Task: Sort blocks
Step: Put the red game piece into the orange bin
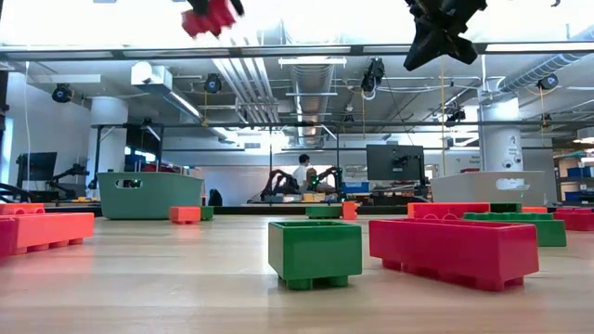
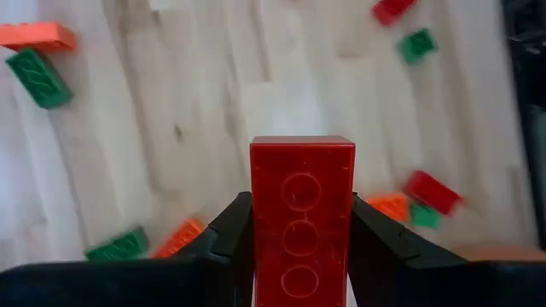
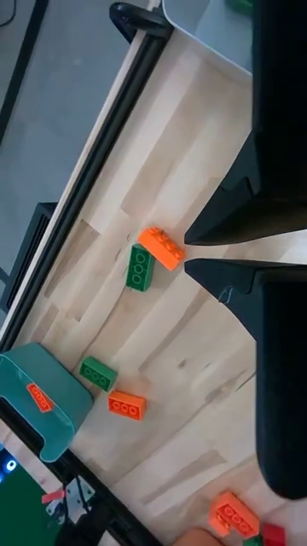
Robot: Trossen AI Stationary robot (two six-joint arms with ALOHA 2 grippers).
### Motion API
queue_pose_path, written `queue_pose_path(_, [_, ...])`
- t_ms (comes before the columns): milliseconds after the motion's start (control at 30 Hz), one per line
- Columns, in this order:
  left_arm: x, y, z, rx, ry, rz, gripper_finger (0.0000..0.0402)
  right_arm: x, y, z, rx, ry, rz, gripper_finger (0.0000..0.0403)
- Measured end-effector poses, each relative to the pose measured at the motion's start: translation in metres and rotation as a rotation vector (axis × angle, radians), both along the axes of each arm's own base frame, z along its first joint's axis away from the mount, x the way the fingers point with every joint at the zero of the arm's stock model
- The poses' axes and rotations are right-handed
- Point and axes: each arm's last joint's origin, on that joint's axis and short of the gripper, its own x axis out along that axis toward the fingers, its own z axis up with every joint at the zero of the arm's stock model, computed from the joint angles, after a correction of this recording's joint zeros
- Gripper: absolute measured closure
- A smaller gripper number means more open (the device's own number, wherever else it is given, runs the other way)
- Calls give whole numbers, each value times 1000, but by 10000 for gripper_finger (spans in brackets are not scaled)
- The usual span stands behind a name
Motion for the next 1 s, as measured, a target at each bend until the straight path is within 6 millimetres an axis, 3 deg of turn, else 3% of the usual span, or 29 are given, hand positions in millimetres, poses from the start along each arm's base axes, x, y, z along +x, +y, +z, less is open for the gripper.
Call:
queue_pose_path(300, [-57, -51, 15, -74, 80, 19, 291, 3, -2, 4, -36, -49, 10, 375])
queue_pose_path(467, [-85, -83, 8, -108, 127, -1, 291, 4, -2, 6, -48, -62, 15, 375])
queue_pose_path(767, [-127, -142, -39, -192, 190, 52, 291, 4, -2, 6, -71, -49, 34, 375])
queue_pose_path(1000, [-152, -177, -91, -215, 211, 157, 291, 4, -2, 6, -70, -50, 33, 375])
